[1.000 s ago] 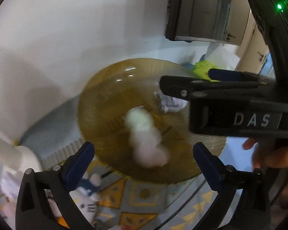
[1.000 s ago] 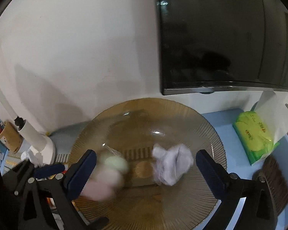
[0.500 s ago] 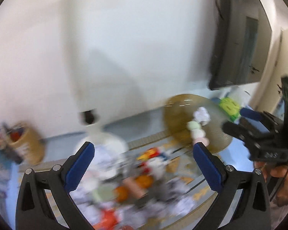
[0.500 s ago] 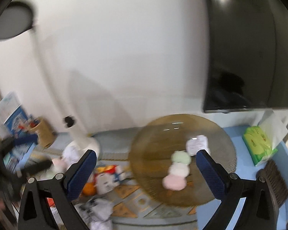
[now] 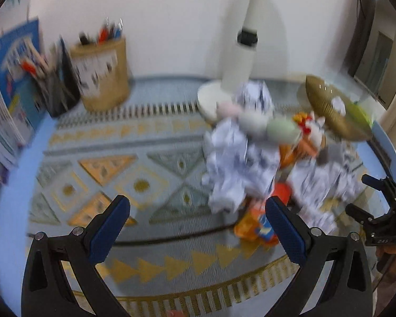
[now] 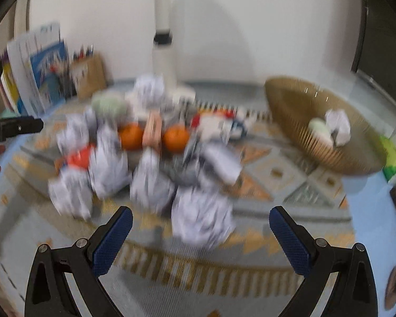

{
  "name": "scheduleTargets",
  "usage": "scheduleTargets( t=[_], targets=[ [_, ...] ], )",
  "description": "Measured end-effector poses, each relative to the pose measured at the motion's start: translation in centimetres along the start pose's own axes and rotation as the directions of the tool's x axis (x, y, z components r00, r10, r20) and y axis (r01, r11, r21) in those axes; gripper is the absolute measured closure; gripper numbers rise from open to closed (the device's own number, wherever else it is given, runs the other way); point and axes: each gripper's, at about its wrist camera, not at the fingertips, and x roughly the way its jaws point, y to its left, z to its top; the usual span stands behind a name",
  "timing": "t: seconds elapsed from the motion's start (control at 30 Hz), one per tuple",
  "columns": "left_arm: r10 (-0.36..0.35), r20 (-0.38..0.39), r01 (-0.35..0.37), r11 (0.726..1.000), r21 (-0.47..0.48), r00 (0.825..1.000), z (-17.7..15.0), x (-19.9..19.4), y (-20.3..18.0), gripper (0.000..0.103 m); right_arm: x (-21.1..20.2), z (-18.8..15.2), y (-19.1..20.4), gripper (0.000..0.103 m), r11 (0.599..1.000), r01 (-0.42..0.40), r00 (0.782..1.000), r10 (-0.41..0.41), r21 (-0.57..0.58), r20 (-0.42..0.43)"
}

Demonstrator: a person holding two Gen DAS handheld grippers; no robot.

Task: Organize objects
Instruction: 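Move both open tools back over crumpled paper balls in the pile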

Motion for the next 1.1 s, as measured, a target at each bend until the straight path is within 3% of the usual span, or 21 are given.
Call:
scheduleTargets(
  t=[0.13,0.47,1.1],
  targets=[
    [0.001,-0.036,-0.001,1.000,-0.003,0.999,-0.7,2.6,-0.3,0.001,1.9,-2.1,0.6,0.000,0.999,0.036,0.997,-0.036,-0.008,-0.061],
    [-0.018,-0.006,0.018,1.000,0.025,1.000,0.5,5.6,-1.6,0.000,4.0,-0.6,-1.3,0.000,0.997,0.000,0.995,0.008,0.076,-0.100],
    [-0.015,-0.005,0.016,1.000,0.017,1.000,0.7,6.0,-1.8,0.000,3.7,-0.5,-1.6,0.000,0.996,-0.002,0.995,0.011,0.084,-0.097]
  ],
)
